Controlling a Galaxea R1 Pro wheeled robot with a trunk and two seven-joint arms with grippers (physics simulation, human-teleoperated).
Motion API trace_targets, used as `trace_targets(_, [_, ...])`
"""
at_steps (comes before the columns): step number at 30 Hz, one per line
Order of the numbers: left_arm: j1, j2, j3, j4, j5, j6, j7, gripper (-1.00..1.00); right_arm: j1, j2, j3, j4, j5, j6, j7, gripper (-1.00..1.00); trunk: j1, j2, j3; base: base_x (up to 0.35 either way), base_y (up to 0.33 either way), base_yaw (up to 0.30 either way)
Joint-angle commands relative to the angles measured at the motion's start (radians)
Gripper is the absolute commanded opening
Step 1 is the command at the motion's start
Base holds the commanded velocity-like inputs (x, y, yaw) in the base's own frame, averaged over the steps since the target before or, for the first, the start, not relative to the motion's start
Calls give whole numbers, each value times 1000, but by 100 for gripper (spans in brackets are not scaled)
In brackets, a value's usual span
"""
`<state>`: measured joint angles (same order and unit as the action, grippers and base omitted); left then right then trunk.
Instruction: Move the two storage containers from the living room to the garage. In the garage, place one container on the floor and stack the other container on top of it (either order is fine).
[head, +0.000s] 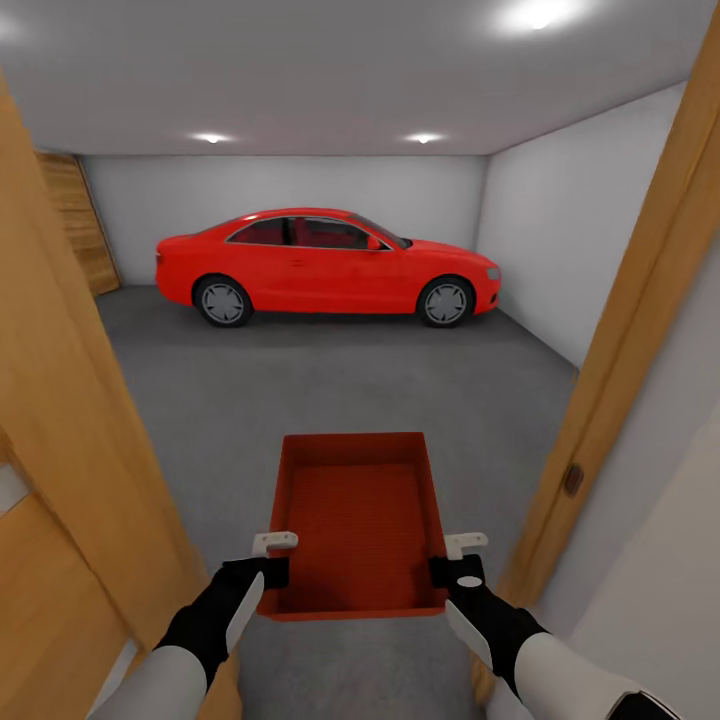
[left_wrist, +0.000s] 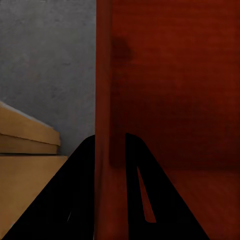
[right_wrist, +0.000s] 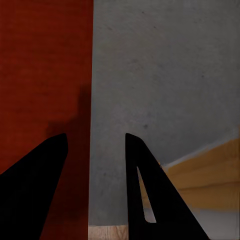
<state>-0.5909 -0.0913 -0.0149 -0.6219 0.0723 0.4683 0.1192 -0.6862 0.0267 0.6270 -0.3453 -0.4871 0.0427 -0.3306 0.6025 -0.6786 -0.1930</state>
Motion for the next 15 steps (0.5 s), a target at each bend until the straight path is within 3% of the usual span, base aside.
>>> trace_targets(1, [-1, -1, 4, -4, -31, 3, 37, -100, -1, 21, 2, -1, -19, 5, -8, -100, 1, -1, -2, 319, 0, 0])
trace_targets(8, [-1, -1, 4, -5, -30, 3, 36, -100, -1, 21, 2, -1, -19, 5, -8, -100, 1, -1, -2, 288, 0, 0])
trace_targets(15, [-1, -1, 4, -8, -29, 4, 37, -100, -1, 21, 2, -1, -19, 5, -8, -100, 1, -1, -2, 56, 0, 0])
